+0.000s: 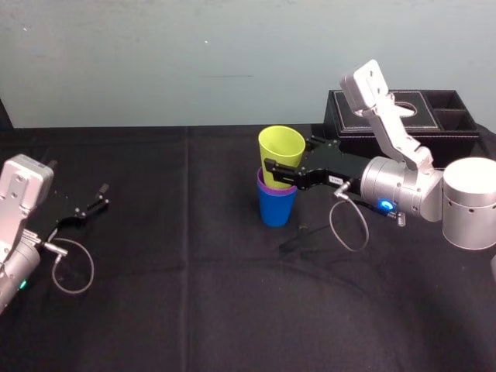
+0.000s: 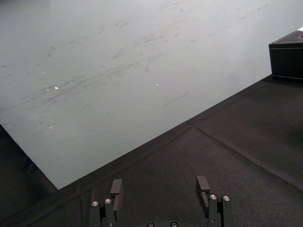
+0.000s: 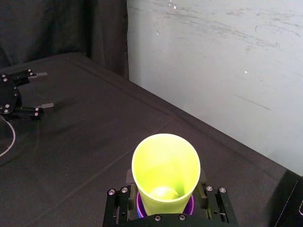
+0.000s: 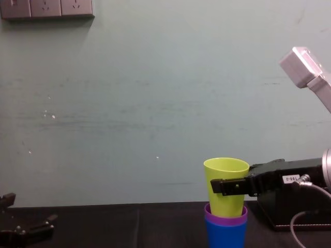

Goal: Stack the three plastic cups sequentially using one hand.

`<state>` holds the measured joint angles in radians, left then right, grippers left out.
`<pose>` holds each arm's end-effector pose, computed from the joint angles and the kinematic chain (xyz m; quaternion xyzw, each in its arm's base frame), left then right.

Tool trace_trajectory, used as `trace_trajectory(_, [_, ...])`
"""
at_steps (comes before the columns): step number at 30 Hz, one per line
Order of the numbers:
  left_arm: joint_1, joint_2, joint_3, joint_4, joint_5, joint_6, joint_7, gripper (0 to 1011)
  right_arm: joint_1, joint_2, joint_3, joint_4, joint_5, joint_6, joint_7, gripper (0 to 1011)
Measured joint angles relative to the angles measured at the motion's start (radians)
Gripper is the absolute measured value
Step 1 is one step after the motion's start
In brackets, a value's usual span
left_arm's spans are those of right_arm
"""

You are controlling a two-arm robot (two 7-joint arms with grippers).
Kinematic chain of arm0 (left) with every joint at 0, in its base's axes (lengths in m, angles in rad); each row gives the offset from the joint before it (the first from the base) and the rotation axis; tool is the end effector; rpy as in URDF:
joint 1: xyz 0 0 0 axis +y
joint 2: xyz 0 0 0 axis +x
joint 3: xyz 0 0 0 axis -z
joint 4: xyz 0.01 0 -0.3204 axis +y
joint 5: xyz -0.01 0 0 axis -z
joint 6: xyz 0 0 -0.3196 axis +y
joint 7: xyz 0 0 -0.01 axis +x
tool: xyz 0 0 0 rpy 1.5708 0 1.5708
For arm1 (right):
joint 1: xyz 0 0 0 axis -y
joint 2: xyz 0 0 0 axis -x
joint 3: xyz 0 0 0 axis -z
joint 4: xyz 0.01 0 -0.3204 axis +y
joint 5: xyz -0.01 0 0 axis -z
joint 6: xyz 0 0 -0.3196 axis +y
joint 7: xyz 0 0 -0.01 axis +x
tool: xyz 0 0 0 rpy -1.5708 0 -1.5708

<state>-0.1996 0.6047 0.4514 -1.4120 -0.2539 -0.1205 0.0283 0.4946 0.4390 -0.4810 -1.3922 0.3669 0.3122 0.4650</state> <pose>0.3733 0.0971 -0.3288 0.1415 -0.1325 0.5799 0.7913 0.4577 -0.0267 -0.2304 -0.1496 0.0064 -0.3879 0.9094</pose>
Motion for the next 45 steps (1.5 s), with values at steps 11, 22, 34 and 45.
trace_trajectory(11, [0.000, 0.000, 0.000, 0.000, 0.000, 0.000, 0.000, 1010, -0.003, -0.004, -0.009, 0.019, -0.009, -0.012, 0.008, 729])
trace_trajectory(22, [0.000, 0.000, 0.000, 0.000, 0.000, 0.000, 0.000, 1010, -0.004, -0.003, -0.011, 0.020, -0.012, -0.014, 0.009, 771])
trace_trajectory(34, [0.000, 0.000, 0.000, 0.000, 0.000, 0.000, 0.000, 1010, -0.004, -0.003, -0.010, 0.019, -0.010, -0.013, 0.009, 1002])
trace_trajectory(45, [0.000, 0.000, 0.000, 0.000, 0.000, 0.000, 0.000, 1010, -0.004, -0.003, -0.009, 0.018, -0.008, -0.012, 0.009, 1003])
